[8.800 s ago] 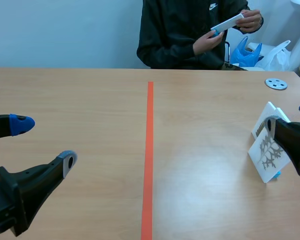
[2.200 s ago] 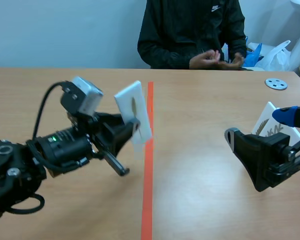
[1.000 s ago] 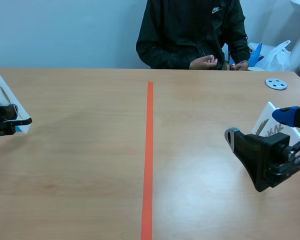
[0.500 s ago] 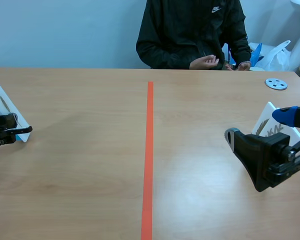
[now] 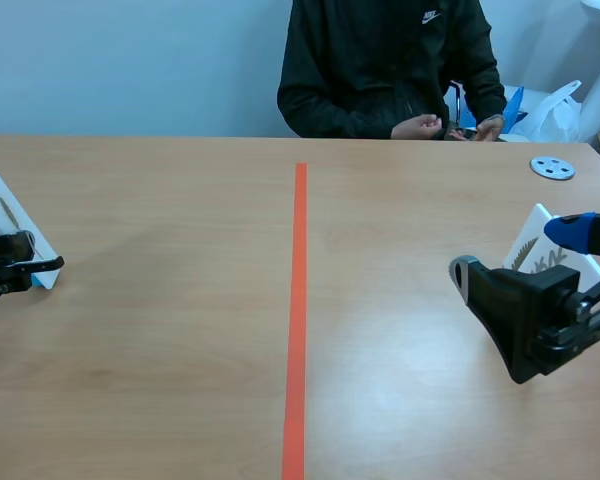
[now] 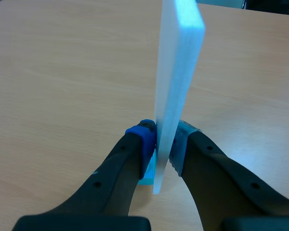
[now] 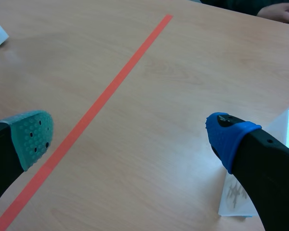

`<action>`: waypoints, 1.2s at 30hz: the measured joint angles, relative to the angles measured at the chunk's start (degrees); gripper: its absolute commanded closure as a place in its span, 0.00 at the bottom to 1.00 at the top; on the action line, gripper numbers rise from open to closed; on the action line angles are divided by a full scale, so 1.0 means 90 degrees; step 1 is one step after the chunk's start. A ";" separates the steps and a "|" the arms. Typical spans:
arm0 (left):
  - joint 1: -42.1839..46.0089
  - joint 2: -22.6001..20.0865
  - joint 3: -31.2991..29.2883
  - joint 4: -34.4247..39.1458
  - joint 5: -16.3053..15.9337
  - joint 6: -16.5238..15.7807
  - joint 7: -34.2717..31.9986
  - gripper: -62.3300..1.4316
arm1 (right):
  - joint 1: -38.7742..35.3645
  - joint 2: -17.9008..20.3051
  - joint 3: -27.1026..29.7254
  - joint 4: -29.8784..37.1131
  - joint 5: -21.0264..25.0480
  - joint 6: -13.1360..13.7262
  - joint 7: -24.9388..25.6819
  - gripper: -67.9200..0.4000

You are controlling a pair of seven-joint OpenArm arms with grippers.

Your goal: Sort the leaf by its shape. The table is split by an orange tape line. A compound leaf with several leaflets goes to the left side, a simple leaf with one blade goes to the right side. Return to the home posture when a red brick is placed on the table.

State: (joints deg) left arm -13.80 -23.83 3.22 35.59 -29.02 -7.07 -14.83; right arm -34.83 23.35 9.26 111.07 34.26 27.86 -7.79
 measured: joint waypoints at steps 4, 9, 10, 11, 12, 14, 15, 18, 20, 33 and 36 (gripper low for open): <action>0.0000 0.0000 0.0000 0.0000 0.0000 0.0000 0.0000 0.71 | 0.0000 0.0000 0.0000 0.0000 0.0002 0.0000 0.0000 0.00; 0.0000 0.0000 0.0000 0.0000 0.0000 0.0000 0.0000 0.67 | 0.0000 0.0000 0.0000 0.0000 0.0002 0.0000 0.0000 0.00; 0.0000 0.0000 0.0000 0.0000 0.0000 0.0000 0.0000 0.63 | 0.0000 0.0000 0.0000 0.0000 0.0002 0.0000 0.0000 0.00; 0.0000 0.0000 0.0000 0.0000 0.0000 0.0000 -0.0002 0.59 | 0.0000 0.0000 0.0000 0.0000 0.0002 0.0000 0.0000 0.00; 0.0000 0.0000 0.0000 0.0000 0.0000 0.0000 -0.0002 0.54 | 0.0000 0.0000 0.0000 0.0000 0.0002 0.0000 0.0000 0.00; 0.0000 0.0000 0.0000 0.0000 0.0000 0.0000 -0.0002 0.46 | 0.0000 0.0000 0.0000 0.0000 0.0002 0.0000 0.0000 0.00; 0.0000 0.0000 0.0000 0.0000 0.0000 0.0000 -0.0005 0.42 | 0.0000 0.0000 0.0000 0.0000 0.0002 0.0000 0.0000 0.00; 0.0000 0.0000 0.0000 0.0000 0.0000 -0.0005 -0.0090 0.32 | 0.0000 0.0000 0.0000 0.0000 0.0002 0.0000 0.0000 0.00; 0.0000 -0.0005 0.0000 0.0005 0.0000 -0.0005 -0.0126 0.24 | 0.0000 0.0000 0.0000 0.0000 0.0002 0.0000 0.0000 0.00; 0.0430 -0.0413 0.0000 0.1785 -0.0002 0.0002 -0.0027 0.13 | 0.0000 0.0000 0.0000 0.0000 0.0005 0.0000 0.0000 0.00; 0.0731 -0.0542 -0.0202 0.2363 -0.0002 0.0002 0.0274 0.13 | 0.0000 0.0000 0.0000 0.0000 0.0005 0.0000 0.0000 0.00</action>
State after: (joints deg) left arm -7.22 -28.71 1.41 56.86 -29.04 -7.05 -12.36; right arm -34.83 23.35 9.26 111.07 34.30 27.86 -7.79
